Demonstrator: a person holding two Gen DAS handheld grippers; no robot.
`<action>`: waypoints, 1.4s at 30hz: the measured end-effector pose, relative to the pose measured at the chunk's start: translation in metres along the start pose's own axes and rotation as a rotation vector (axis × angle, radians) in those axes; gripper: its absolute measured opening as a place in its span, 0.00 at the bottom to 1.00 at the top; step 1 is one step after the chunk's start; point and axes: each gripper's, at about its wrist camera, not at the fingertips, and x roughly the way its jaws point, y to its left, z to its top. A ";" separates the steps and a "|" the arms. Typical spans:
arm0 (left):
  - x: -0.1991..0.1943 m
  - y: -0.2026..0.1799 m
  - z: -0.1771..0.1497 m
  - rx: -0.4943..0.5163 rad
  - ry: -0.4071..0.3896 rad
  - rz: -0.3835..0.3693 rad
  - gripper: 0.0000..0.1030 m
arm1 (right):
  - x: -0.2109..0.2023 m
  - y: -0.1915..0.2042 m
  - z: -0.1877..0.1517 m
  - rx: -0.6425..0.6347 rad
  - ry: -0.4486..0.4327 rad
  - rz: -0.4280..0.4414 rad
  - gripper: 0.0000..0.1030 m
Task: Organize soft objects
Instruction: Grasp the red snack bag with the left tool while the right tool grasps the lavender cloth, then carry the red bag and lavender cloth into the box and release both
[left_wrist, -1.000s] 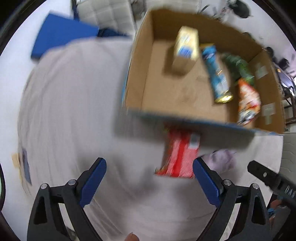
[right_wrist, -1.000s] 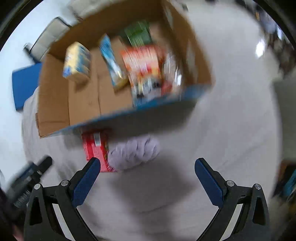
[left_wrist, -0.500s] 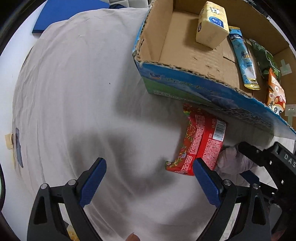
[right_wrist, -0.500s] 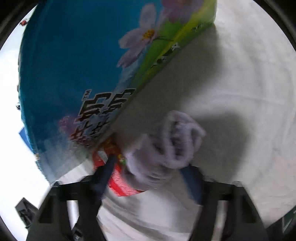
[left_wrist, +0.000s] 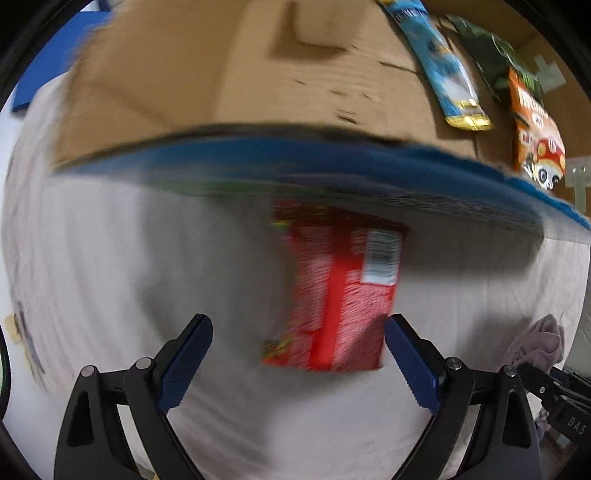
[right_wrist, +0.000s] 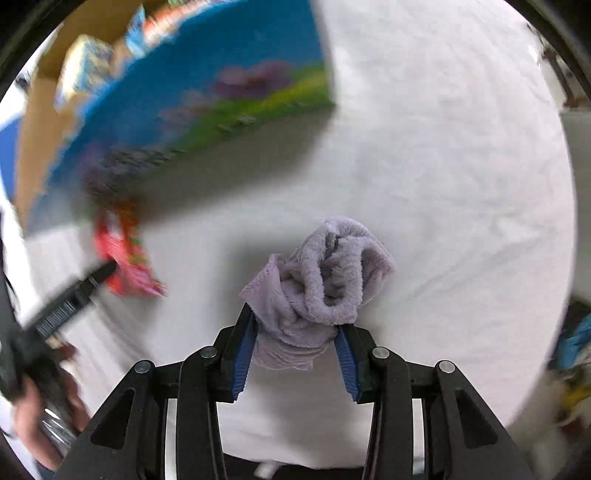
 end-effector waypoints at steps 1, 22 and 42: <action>0.005 -0.004 0.001 0.010 0.006 0.002 0.93 | 0.005 0.000 0.004 0.008 0.016 -0.001 0.42; 0.035 -0.039 -0.087 0.051 0.028 -0.031 0.45 | 0.053 0.052 -0.036 -0.192 0.066 -0.152 0.45; -0.055 -0.047 -0.077 0.078 -0.153 -0.069 0.43 | -0.015 0.088 -0.072 -0.270 -0.053 -0.103 0.40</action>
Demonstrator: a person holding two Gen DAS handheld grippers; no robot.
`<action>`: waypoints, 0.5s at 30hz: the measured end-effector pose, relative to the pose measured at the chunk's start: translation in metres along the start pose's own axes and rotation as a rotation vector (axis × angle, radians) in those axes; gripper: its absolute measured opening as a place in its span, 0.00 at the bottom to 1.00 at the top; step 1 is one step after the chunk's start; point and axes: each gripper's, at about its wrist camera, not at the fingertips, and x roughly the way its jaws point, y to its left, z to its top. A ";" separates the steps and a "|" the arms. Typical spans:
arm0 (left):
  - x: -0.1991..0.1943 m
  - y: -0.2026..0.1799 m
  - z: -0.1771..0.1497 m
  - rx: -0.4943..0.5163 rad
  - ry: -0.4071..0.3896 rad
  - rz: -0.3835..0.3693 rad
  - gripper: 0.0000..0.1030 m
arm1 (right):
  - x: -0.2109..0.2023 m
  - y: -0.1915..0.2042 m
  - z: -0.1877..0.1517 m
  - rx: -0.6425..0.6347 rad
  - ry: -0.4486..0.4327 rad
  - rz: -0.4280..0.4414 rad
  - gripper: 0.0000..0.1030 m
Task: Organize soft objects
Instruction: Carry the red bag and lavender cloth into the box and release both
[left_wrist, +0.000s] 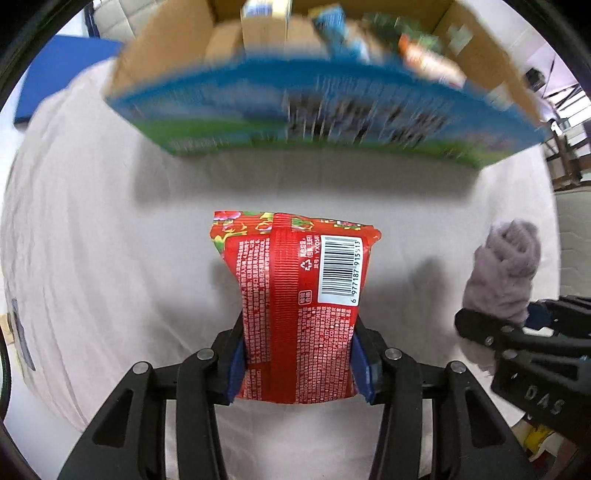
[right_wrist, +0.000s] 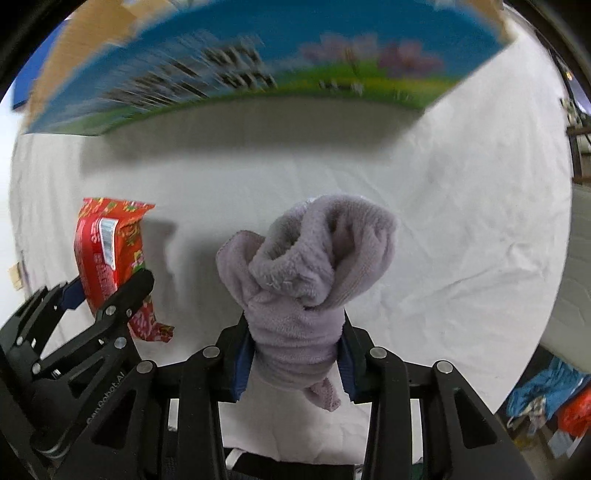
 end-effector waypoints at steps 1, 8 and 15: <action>-0.009 0.000 0.002 -0.001 -0.013 -0.005 0.43 | -0.010 0.002 -0.003 -0.008 -0.016 0.004 0.40; -0.088 0.015 0.022 -0.021 -0.148 -0.038 0.43 | -0.081 0.001 -0.021 -0.030 -0.116 0.059 0.40; -0.144 0.039 0.045 -0.031 -0.250 -0.070 0.43 | -0.150 0.017 -0.001 -0.061 -0.214 0.136 0.40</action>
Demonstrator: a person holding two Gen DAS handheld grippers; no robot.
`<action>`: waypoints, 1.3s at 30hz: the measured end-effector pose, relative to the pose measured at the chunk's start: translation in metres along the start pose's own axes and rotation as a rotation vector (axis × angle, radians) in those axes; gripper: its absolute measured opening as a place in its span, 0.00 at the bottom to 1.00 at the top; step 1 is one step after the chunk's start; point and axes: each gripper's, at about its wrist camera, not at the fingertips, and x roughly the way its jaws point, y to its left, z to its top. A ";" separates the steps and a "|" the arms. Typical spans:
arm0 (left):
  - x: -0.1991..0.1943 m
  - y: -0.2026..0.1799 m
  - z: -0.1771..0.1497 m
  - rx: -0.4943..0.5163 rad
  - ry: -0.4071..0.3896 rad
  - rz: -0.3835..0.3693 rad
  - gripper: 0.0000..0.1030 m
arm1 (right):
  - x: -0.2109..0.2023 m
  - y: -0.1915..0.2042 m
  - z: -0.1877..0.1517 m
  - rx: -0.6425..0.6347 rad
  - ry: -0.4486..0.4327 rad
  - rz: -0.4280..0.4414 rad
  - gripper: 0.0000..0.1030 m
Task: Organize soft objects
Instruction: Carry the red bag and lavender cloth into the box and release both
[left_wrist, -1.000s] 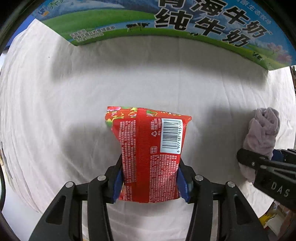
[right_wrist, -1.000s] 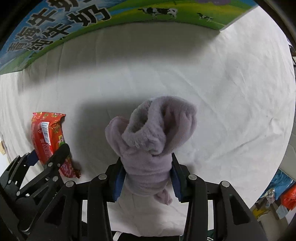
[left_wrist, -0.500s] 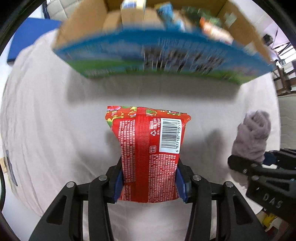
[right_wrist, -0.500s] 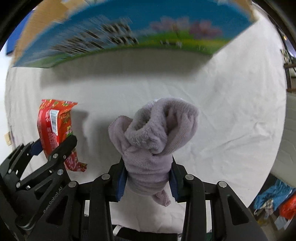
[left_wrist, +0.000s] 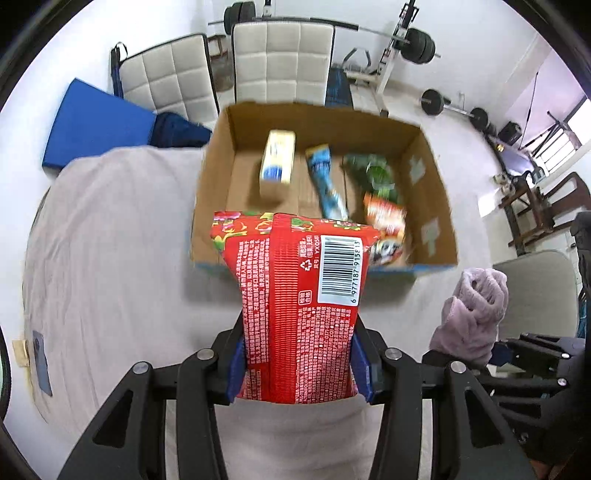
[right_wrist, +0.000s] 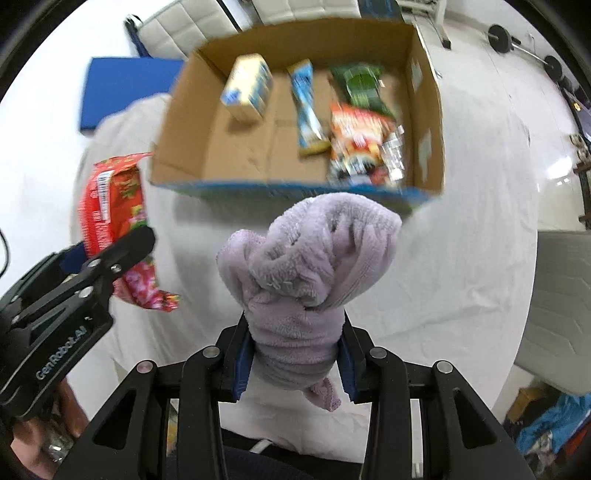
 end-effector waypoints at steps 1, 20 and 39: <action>0.004 0.002 0.004 -0.003 0.000 -0.013 0.43 | -0.018 0.002 0.000 -0.004 -0.011 0.011 0.40; 0.107 0.063 0.123 -0.095 0.218 -0.066 0.43 | 0.076 -0.005 0.151 0.092 0.018 0.049 0.40; 0.163 0.064 0.121 -0.055 0.340 -0.012 0.45 | 0.151 -0.031 0.180 0.134 0.078 0.022 0.68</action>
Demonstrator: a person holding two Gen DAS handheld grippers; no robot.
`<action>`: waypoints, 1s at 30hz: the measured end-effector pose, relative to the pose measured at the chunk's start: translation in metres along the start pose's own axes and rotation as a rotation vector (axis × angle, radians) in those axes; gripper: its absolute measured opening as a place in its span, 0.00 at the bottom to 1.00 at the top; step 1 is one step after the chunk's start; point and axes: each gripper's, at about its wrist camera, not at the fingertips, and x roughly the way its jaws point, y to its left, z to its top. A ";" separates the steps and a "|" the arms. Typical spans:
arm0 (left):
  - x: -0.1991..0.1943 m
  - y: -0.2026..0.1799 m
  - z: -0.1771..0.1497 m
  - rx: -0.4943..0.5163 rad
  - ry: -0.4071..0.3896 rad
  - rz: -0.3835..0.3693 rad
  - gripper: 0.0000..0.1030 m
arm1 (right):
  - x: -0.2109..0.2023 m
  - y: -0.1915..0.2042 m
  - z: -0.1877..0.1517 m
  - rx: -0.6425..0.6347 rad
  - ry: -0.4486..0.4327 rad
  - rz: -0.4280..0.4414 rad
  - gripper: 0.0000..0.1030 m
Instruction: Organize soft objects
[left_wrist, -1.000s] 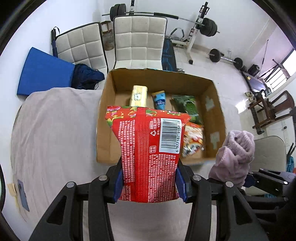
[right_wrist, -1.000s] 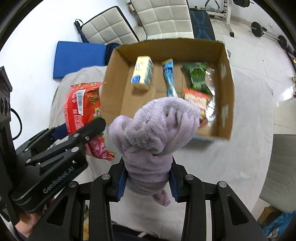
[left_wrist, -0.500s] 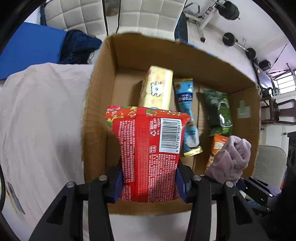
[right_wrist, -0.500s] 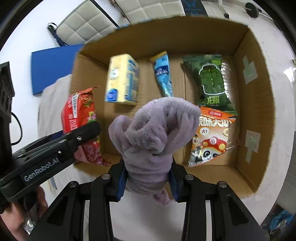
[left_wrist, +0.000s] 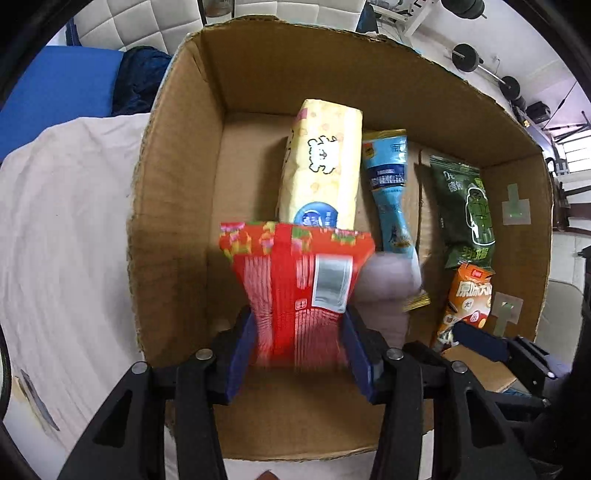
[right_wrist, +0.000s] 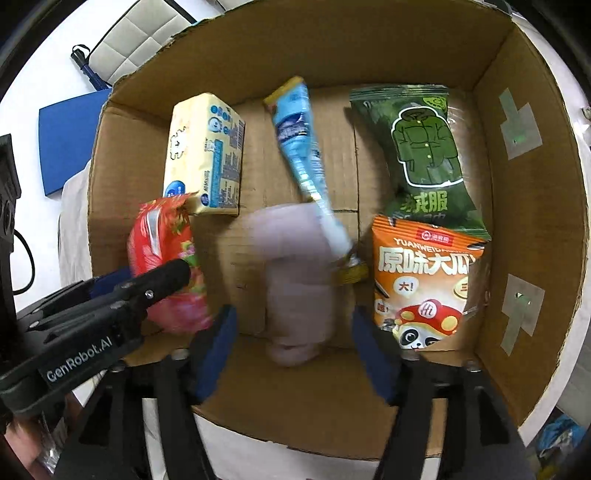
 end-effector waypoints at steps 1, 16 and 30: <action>-0.002 0.000 0.000 0.002 -0.008 0.014 0.45 | 0.000 -0.001 0.000 -0.002 -0.002 -0.006 0.68; -0.030 -0.009 -0.025 0.007 -0.140 0.104 0.93 | -0.025 -0.022 -0.018 -0.016 -0.096 -0.182 0.99; -0.086 -0.018 -0.057 -0.012 -0.253 0.126 0.94 | -0.076 -0.022 -0.045 -0.010 -0.195 -0.183 1.00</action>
